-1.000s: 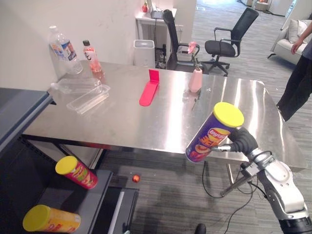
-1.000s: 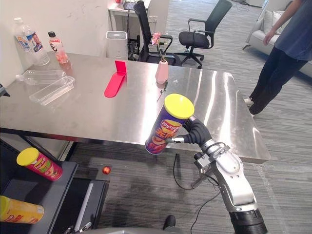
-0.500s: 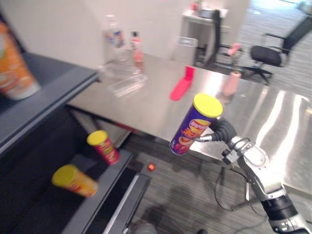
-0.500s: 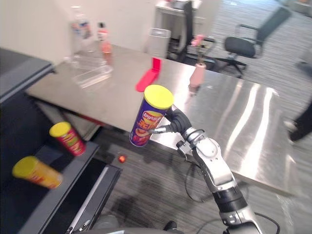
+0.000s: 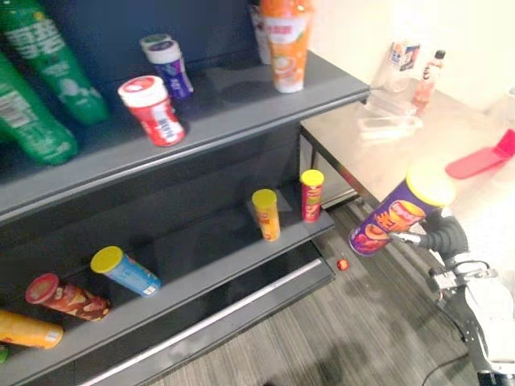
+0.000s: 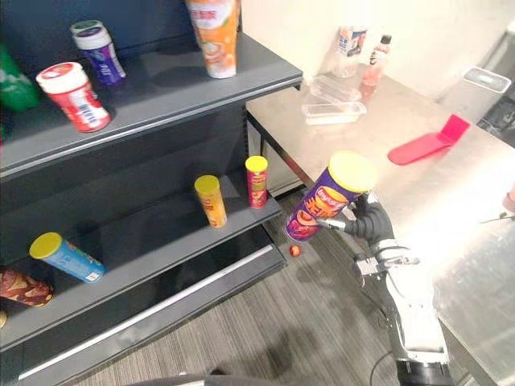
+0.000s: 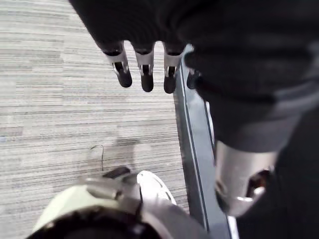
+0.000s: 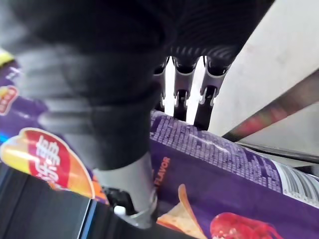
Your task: Put the gum and the chips on the shelf.
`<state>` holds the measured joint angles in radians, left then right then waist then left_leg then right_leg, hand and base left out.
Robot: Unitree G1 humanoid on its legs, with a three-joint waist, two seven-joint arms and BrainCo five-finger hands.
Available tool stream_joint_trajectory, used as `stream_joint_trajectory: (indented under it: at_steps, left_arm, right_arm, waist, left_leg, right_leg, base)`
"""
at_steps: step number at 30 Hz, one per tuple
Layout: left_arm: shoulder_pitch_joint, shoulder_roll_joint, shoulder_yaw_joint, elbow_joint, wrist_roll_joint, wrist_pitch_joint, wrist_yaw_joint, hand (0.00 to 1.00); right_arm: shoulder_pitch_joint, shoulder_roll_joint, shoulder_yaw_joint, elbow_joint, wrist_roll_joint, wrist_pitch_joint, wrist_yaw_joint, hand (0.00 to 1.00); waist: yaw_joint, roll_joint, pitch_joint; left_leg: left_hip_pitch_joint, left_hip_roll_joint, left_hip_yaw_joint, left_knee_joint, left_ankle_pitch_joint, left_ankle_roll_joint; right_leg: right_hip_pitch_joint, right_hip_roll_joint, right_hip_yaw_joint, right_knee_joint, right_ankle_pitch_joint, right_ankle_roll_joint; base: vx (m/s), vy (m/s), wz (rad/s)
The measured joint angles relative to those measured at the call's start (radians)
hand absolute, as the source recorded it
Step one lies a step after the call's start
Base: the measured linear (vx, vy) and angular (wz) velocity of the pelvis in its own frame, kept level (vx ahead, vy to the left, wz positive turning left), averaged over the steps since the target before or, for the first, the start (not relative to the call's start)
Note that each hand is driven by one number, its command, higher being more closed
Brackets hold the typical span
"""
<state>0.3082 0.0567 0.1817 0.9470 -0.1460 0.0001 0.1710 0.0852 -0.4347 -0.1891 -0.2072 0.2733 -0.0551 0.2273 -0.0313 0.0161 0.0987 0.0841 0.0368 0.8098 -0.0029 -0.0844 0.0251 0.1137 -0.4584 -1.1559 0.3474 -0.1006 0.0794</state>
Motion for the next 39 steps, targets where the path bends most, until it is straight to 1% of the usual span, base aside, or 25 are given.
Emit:
stream_joint_trajectory:
  at_steps: [3, 4, 7, 10, 11, 12, 13, 14, 15, 16, 17, 18, 19, 20, 21, 22, 23, 24, 26, 28, 30, 31, 33, 37, 39]
  left_arm:
    - [0.001, 0.028, -0.026, 0.011, 0.001, -0.026, 0.006, 0.0]
    - [0.001, 0.032, -0.027, 0.012, 0.001, -0.029, 0.009, 0.0]
    - [0.003, 0.035, -0.03, 0.033, 0.002, -0.045, 0.012, 0.0]
    - [0.008, 0.035, -0.044, 0.034, 0.0, -0.046, 0.012, 0.0]
    - [0.008, 0.036, -0.056, 0.031, -0.007, -0.045, 0.012, 0.0]
    - [0.005, 0.036, -0.06, 0.021, -0.009, -0.042, 0.01, 0.0]
    - [0.004, 0.036, -0.06, 0.01, -0.009, -0.039, 0.009, 0.0]
    - [0.003, 0.04, -0.06, -0.008, -0.006, -0.032, 0.005, 0.0]
    - [-0.03, 0.042, -0.063, -0.029, 0.006, -0.009, -0.004, 0.0]
    - [-0.046, 0.042, -0.059, -0.025, 0.01, -0.002, -0.005, 0.0]
    - [-0.074, 0.087, -0.028, -0.008, 0.013, 0.016, -0.018, 0.0]
    - [-0.072, 0.109, -0.018, 0.013, 0.011, 0.04, -0.021, 0.0]
    - [-0.086, 0.117, -0.016, 0.035, 0.011, 0.055, -0.02, 0.0]
    - [-0.079, 0.107, -0.032, 0.02, 0.009, 0.066, -0.025, 0.0]
    - [-0.068, 0.098, -0.039, 0.003, 0.007, 0.065, -0.029, 0.0]
    - [-0.068, 0.089, -0.039, 0.003, 0.003, 0.064, -0.03, 0.0]
    - [-0.069, 0.077, -0.035, 0.007, -0.006, 0.065, -0.031, 0.0]
    - [-0.065, 0.073, -0.027, 0.009, -0.008, 0.065, -0.025, 0.0]
    - [-0.04, 0.076, -0.027, 0.007, -0.016, 0.067, -0.018, 0.0]
    - [-0.023, 0.066, -0.027, 0.002, -0.05, 0.067, -0.019, 0.0]
    - [-0.005, 0.061, -0.028, -0.011, -0.073, 0.065, -0.02, 0.0]
    - [0.006, 0.047, -0.027, -0.012, -0.079, 0.06, -0.021, 0.0]
    - [0.013, 0.032, -0.028, -0.012, -0.079, 0.043, -0.022, 0.0]
    - [0.018, 0.03, -0.029, -0.014, -0.079, 0.021, -0.02, 0.0]
    - [0.019, 0.029, -0.03, -0.018, -0.117, 0.007, -0.025, 0.0]
  right_arm:
    - [0.019, 0.02, 0.0, 0.029, -0.001, 0.0, -0.003, 1.0]
    - [0.019, 0.029, 0.0, 0.03, -0.002, -0.001, -0.008, 1.0]
    - [0.016, 0.044, 0.0, 0.031, -0.038, -0.006, -0.025, 1.0]
    - [0.017, 0.052, 0.0, 0.034, -0.047, -0.012, -0.024, 1.0]
    - [0.019, 0.053, -0.001, 0.034, -0.062, -0.022, -0.021, 1.0]
    - [0.031, 0.056, -0.012, 0.034, -0.076, -0.038, -0.017, 1.0]
    - [0.04, 0.062, -0.024, 0.034, -0.077, -0.045, -0.017, 1.0]
    - [0.067, 0.074, -0.052, 0.031, -0.077, -0.05, -0.025, 1.0]
    - [0.098, 0.092, -0.093, 0.028, -0.078, -0.05, -0.047, 1.0]
    - [0.102, 0.099, -0.099, 0.029, -0.078, -0.05, -0.052, 1.0]
    - [0.111, 0.137, -0.102, 0.015, -0.08, -0.047, -0.066, 1.0]
    - [0.104, 0.14, -0.102, -0.017, -0.079, -0.053, -0.068, 1.0]
    - [0.102, 0.155, -0.101, -0.013, -0.078, -0.058, -0.071, 1.0]
    - [0.11, 0.158, -0.095, -0.008, -0.08, -0.052, -0.066, 1.0]
    - [0.109, 0.155, -0.085, -0.011, -0.078, -0.055, -0.063, 1.0]
    - [0.106, 0.154, -0.076, -0.012, -0.077, -0.057, -0.06, 1.0]
    - [0.097, 0.158, -0.056, -0.01, -0.076, -0.061, -0.046, 1.0]
    - [0.083, 0.153, -0.03, -0.009, -0.076, -0.062, -0.034, 1.0]
    - [0.051, 0.152, 0.031, 0.033, -0.076, -0.062, -0.016, 1.0]
    - [0.021, 0.152, 0.076, 0.065, -0.076, -0.063, 0.003, 1.0]
    - [0.005, 0.153, 0.108, 0.073, -0.076, -0.062, 0.013, 1.0]
    - [-0.014, 0.152, 0.132, 0.075, -0.075, -0.063, 0.025, 1.0]
    - [-0.022, 0.152, 0.152, 0.08, -0.075, -0.06, 0.04, 1.0]
    - [-0.013, 0.152, 0.168, 0.106, -0.077, -0.056, 0.054, 1.0]
    - [-0.013, 0.152, 0.168, 0.106, -0.077, -0.056, 0.058, 1.0]
  waist:
    - [0.004, -0.036, -0.015]
    - [0.006, -0.04, -0.018]
    - [0.013, -0.044, -0.019]
    - [0.023, -0.039, -0.012]
    - [0.027, -0.031, 0.001]
    - [0.019, -0.027, 0.014]
    - [0.013, -0.022, 0.02]
    - [0.004, -0.016, 0.021]
    - [-0.006, -0.003, 0.027]
    - [-0.015, -0.01, 0.031]
    - [-0.019, -0.093, 0.05]
    - [-0.002, -0.068, 0.075]
    - [0.003, -0.083, 0.099]
    - [0.001, -0.088, 0.096]
    - [0.005, -0.067, 0.097]
    - [0.005, -0.061, 0.099]
    - [0.002, -0.071, 0.096]
    - [0.005, -0.065, 0.102]
    - [0.024, -0.084, 0.098]
    - [0.035, -0.088, 0.095]
    - [0.038, -0.08, 0.094]
    - [0.039, -0.061, 0.088]
    - [0.039, -0.041, 0.088]
    - [0.037, -0.034, 0.087]
    - [0.037, -0.027, 0.092]
  left_leg:
    - [-0.027, -0.026, -0.032, -0.016, 0.021, 0.03]
    - [-0.027, -0.03, -0.036, -0.027, 0.026, 0.033]
    - [-0.022, -0.057, -0.064, -0.082, 0.051, 0.05]
    - [-0.028, -0.067, -0.09, -0.098, 0.046, 0.047]
    - [-0.028, -0.068, -0.116, -0.098, 0.046, 0.047]
    - [-0.034, -0.067, -0.168, -0.094, 0.051, 0.044]
    - [-0.04, -0.068, -0.207, -0.089, 0.056, 0.044]
    - [-0.074, -0.068, -0.303, -0.079, 0.072, 0.048]
    - [-0.109, -0.066, -0.414, -0.103, 0.061, 0.027]
    - [-0.114, -0.065, -0.409, -0.103, 0.032, 0.015]
    - [-0.181, -0.056, -0.325, 0.188, -0.049, 0.166]
    - [-0.19, 0.048, -0.322, 0.366, -0.21, 0.075]
    - [-0.196, 0.018, -0.377, 0.393, -0.209, 0.061]
    - [-0.176, -0.008, -0.413, 0.345, -0.18, 0.063]
    - [-0.171, -0.03, -0.448, 0.264, -0.135, 0.051]
    - [-0.163, -0.037, -0.46, 0.218, -0.127, 0.044]
    - [-0.146, -0.033, -0.446, 0.167, -0.124, 0.037]
    - [-0.163, -0.011, -0.434, 0.185, -0.074, 0.038]
    - [-0.161, -0.033, -0.461, 0.186, -0.068, 0.041]
    - [-0.151, -0.043, -0.494, 0.188, -0.064, 0.035]
    - [-0.159, -0.041, -0.514, 0.203, -0.066, 0.035]
    - [-0.187, -0.027, -0.521, 0.223, -0.07, 0.029]
    - [-0.21, -0.007, -0.526, 0.251, -0.075, 0.021]
    - [-0.208, 0.015, -0.542, 0.276, -0.072, 0.021]
    - [-0.211, 0.025, -0.546, 0.295, -0.073, 0.018]
  right_leg:
    - [-0.004, -0.023, -0.027, 0.023, 0.013, 0.009]
    - [-0.004, -0.023, -0.033, 0.024, 0.016, 0.006]
    - [-0.002, -0.035, -0.043, 0.036, 0.033, -0.005]
    - [0.003, -0.033, -0.027, 0.025, 0.059, -0.022]
    - [0.0, -0.019, 0.046, 0.013, 0.075, -0.043]
    - [-0.009, 0.012, 0.184, 0.006, 0.084, -0.062]
    - [-0.012, 0.036, 0.272, 0.007, 0.085, -0.071]
    - [-0.047, 0.095, 0.472, 0.03, 0.065, -0.111]
    - [-0.081, 0.238, 0.718, 0.003, -0.052, -0.135]
    - [-0.082, 0.263, 0.756, -0.02, -0.064, -0.131]
    - [-0.095, 0.249, 0.847, -0.061, -0.139, -0.089]
    - [-0.087, 0.291, 0.868, -0.048, -0.158, -0.052]
    - [-0.072, 0.274, 0.898, -0.026, -0.186, 0.003]
    - [-0.088, 0.262, 0.924, 0.008, -0.194, 0.001]
    - [-0.108, 0.273, 0.938, -0.001, -0.185, 0.002]
    - [-0.115, 0.285, 0.942, -0.018, -0.179, 0.006]
    - [-0.124, 0.291, 0.938, -0.086, -0.152, 0.008]
    - [-0.122, 0.302, 0.917, -0.11, -0.139, 0.022]
    - [-0.117, 0.282, 0.913, -0.138, -0.125, 0.028]
    - [-0.102, 0.286, 0.9, -0.145, -0.084, 0.014]
    - [-0.087, 0.291, 0.885, -0.152, -0.063, 0.007]
    - [-0.091, 0.308, 0.881, -0.17, -0.06, 0.005]
    - [-0.088, 0.33, 0.873, -0.197, -0.044, 0.001]
    - [-0.068, 0.353, 0.859, -0.206, -0.045, -0.009]
    - [-0.059, 0.363, 0.857, -0.208, -0.052, -0.02]
  base:
    - [-0.04, 0.011, 0.38]
    - [-0.06, 0.039, 0.36]
    - [-0.09, 0.063, 0.26]
    - [-0.11, 0.06, 0.26]
    - [-0.08, 0.054, 0.59]
    - [-0.08, 0.044, 0.83]
    - [-0.07, 0.024, 1.32]
    - [-0.08, 0.007, 1.92]
    - [-0.07, 0.006, 1.83]
    - [-0.02, 0.022, 1.85]
    - [-0.02, -0.042, 1.15]
    - [-0.06, -0.019, 1.2]
    - [-0.1, -0.001, 0.93]
    - [-0.13, 0.137, 1.04]
    - [-0.09, 0.124, 1.0]
    - [-0.02, 0.084, 1.0]
    - [0.05, -0.062, 1.02]
    - [0.06, -0.073, 0.95]
    - [0.01, -0.097, 0.69]
    - [0.02, -0.092, 0.63]
    - [0.03, -0.096, 0.41]
    - [0.05, -0.106, 0.13]
    - [0.08, -0.125, 0.03]
    - [0.09, -0.128, 0.05]
    - [0.07, -0.114, 0.02]
